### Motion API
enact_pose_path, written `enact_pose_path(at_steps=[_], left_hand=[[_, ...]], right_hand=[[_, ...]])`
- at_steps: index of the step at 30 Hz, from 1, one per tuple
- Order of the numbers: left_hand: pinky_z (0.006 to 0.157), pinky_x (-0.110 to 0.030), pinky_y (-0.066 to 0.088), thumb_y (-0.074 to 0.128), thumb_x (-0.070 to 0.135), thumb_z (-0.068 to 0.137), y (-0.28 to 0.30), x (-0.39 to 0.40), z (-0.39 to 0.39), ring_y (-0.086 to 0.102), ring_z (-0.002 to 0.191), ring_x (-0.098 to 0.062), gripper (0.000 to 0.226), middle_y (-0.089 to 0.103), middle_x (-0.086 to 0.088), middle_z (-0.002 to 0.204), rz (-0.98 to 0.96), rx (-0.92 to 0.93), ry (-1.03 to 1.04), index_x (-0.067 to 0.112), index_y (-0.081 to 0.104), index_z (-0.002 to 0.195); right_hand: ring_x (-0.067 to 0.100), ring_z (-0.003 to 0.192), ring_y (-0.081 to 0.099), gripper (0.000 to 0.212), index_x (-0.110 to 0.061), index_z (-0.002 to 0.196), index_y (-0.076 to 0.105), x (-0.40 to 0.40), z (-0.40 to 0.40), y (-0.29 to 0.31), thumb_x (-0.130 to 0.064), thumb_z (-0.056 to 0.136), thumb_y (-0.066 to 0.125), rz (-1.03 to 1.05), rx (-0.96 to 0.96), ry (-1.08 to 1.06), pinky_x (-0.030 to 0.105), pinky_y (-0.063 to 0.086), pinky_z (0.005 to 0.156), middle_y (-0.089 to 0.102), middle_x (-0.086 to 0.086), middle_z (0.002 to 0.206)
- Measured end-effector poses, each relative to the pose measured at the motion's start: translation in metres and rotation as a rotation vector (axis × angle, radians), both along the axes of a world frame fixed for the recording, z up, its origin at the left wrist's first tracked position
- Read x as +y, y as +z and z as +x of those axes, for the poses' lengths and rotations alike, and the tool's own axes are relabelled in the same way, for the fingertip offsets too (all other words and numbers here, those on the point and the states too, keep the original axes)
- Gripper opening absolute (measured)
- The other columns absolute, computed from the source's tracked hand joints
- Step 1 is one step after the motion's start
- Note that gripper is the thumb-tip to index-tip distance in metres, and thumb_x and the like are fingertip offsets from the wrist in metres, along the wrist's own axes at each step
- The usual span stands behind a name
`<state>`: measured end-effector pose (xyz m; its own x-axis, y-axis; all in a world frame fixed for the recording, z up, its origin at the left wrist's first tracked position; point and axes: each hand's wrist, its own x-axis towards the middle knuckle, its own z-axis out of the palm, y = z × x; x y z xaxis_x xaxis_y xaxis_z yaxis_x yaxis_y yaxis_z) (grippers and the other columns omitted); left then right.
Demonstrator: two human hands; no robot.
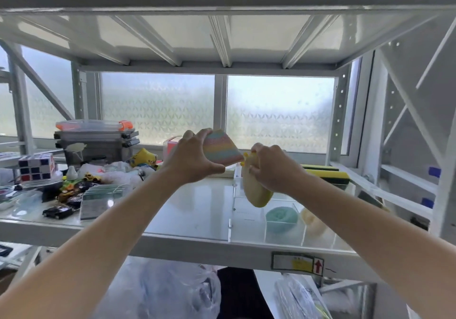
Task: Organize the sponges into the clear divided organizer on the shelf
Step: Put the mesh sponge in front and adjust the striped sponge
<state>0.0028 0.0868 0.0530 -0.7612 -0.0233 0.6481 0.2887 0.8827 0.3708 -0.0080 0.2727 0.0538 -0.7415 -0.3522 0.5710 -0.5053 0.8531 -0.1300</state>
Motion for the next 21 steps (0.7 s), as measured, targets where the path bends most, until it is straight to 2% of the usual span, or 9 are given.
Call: enact_pose_path(at_steps=[4,7,14,21], left_hand=[[0.085,-0.032,0.045,0.076,0.041,0.059,-0.003,0.003,-0.004,0.048,0.102,-0.022,0.091,0.043,-0.004,0.111,0.008,-0.008,0.022,0.028,0.033,0.138],[0.088,-0.036,0.046,0.076,0.041,0.059,-0.006,0.002,-0.007,0.049,0.106,-0.023,0.090,0.041,-0.002,0.109,0.015,-0.019,0.033,0.030,0.033,0.138],[0.090,-0.033,0.044,0.076,0.040,0.061,-0.011,-0.006,-0.014,0.047,0.108,-0.023,0.089,0.045,-0.007,0.117,0.028,-0.031,0.040,0.028,0.034,0.138],[0.091,-0.036,0.045,0.076,0.040,0.060,-0.015,-0.006,-0.017,0.047,0.110,-0.023,0.090,0.045,-0.006,0.118,0.019,-0.034,0.044,0.028,0.034,0.138]], right_hand=[[0.037,0.097,0.063,0.030,-0.002,0.115,0.055,-0.010,-0.008,-0.022,-0.017,0.090,0.050,0.041,0.002,-0.056,0.031,0.038,0.066,0.064,0.020,0.106],[0.037,0.104,0.061,0.031,-0.002,0.116,0.051,-0.023,-0.014,-0.036,-0.016,0.089,0.049,0.071,0.020,-0.087,0.030,0.035,0.069,0.062,0.019,0.111],[0.030,0.099,0.065,0.032,-0.006,0.116,0.051,-0.046,-0.018,-0.050,-0.015,0.086,0.052,0.282,0.139,-0.131,0.029,0.037,0.066,0.065,0.011,0.108],[0.030,0.096,0.065,0.022,-0.007,0.105,0.060,-0.046,-0.017,-0.059,-0.014,0.087,0.050,0.339,0.063,-0.086,0.030,0.039,0.065,0.067,0.012,0.105]])
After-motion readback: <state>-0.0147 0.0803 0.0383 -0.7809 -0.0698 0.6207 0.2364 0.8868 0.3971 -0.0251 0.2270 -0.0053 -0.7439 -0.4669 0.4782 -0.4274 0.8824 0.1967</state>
